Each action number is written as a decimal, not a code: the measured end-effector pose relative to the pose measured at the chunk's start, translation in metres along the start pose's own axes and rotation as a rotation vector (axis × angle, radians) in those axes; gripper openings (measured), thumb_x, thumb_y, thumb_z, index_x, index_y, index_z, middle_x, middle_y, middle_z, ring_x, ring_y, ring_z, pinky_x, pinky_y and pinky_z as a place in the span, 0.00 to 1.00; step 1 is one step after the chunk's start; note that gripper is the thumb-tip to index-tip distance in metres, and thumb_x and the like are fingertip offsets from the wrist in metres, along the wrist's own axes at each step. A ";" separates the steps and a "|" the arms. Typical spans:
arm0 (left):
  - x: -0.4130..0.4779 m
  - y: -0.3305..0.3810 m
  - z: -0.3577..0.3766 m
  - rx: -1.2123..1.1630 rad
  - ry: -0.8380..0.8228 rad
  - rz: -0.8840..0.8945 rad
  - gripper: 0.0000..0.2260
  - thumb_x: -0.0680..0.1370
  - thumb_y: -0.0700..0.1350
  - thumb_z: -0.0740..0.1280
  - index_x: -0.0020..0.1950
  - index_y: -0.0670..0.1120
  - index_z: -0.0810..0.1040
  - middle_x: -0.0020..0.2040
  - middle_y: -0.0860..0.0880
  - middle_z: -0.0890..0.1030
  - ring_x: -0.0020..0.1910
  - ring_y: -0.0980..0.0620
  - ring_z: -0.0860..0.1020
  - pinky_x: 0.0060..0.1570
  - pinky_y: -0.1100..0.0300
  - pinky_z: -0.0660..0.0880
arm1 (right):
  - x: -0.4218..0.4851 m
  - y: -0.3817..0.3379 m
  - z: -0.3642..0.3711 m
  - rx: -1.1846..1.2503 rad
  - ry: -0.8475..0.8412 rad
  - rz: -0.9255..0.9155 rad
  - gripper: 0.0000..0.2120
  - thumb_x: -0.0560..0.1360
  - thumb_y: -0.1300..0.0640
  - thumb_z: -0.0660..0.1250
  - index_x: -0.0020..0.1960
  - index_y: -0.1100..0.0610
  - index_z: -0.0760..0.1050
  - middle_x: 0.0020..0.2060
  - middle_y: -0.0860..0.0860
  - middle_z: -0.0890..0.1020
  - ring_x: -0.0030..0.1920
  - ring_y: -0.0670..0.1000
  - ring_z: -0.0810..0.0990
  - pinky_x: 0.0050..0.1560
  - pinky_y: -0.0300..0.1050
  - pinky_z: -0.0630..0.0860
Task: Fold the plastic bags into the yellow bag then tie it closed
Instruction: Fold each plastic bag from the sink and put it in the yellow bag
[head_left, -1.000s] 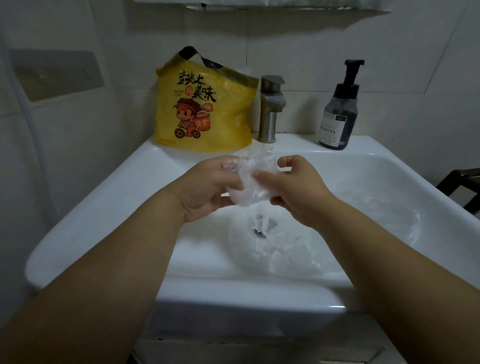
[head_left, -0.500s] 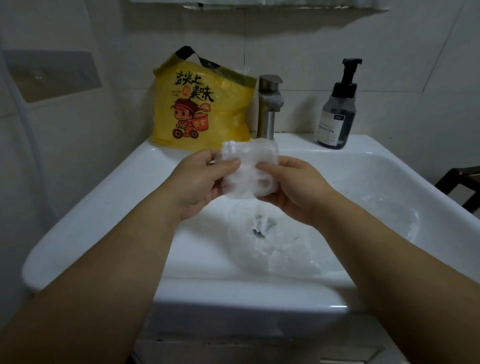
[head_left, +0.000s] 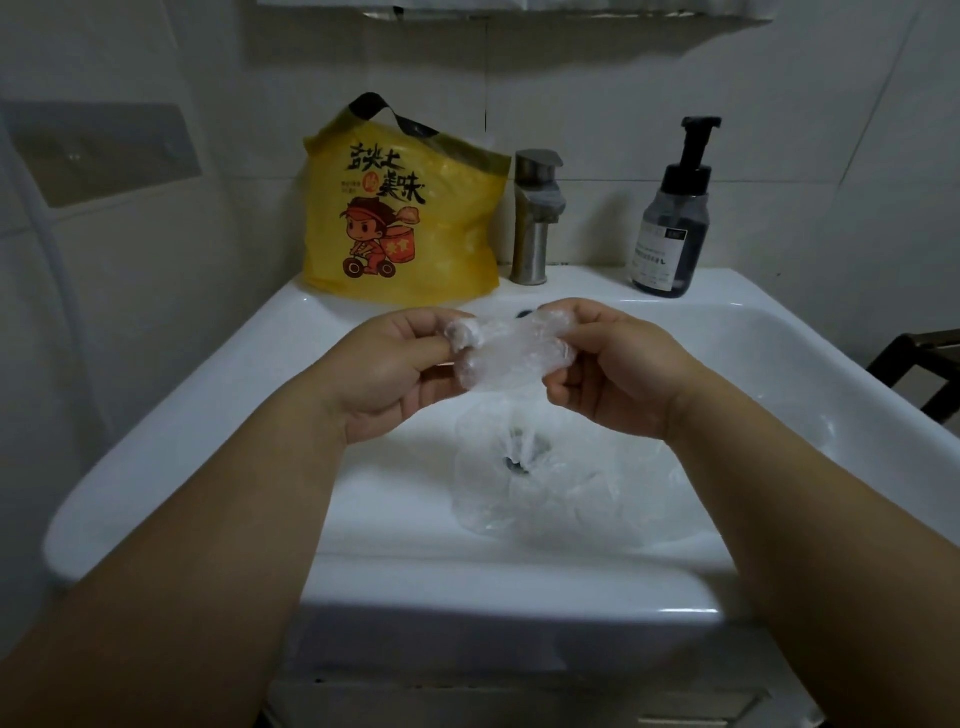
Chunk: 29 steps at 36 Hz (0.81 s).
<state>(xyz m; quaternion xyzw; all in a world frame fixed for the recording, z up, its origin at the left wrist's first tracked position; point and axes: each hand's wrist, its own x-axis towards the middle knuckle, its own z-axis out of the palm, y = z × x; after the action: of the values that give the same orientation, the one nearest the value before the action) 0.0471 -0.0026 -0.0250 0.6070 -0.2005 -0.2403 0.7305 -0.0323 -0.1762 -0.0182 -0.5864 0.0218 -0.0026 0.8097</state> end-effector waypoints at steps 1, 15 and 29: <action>-0.001 0.000 0.000 0.014 -0.006 -0.017 0.09 0.80 0.32 0.59 0.48 0.41 0.77 0.42 0.43 0.79 0.35 0.53 0.80 0.33 0.65 0.79 | 0.000 0.000 0.000 -0.004 0.009 -0.005 0.14 0.79 0.70 0.54 0.44 0.60 0.76 0.28 0.55 0.76 0.24 0.49 0.73 0.26 0.38 0.75; -0.003 0.003 0.005 -0.006 0.021 0.025 0.14 0.78 0.31 0.56 0.40 0.38 0.79 0.32 0.44 0.80 0.30 0.51 0.78 0.36 0.59 0.80 | 0.002 -0.001 -0.001 0.075 0.058 0.008 0.14 0.78 0.59 0.54 0.49 0.67 0.74 0.37 0.58 0.80 0.35 0.55 0.79 0.36 0.46 0.80; 0.002 -0.009 0.005 0.445 0.173 0.135 0.12 0.70 0.30 0.72 0.39 0.47 0.77 0.45 0.47 0.79 0.42 0.50 0.79 0.43 0.61 0.81 | 0.008 0.011 0.004 -0.386 0.194 -0.108 0.15 0.69 0.75 0.69 0.52 0.62 0.78 0.50 0.55 0.81 0.51 0.56 0.82 0.48 0.42 0.81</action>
<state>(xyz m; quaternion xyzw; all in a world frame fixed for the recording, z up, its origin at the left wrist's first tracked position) 0.0444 -0.0093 -0.0331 0.7565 -0.2252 -0.0880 0.6077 -0.0245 -0.1691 -0.0274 -0.7277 0.0682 -0.0980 0.6755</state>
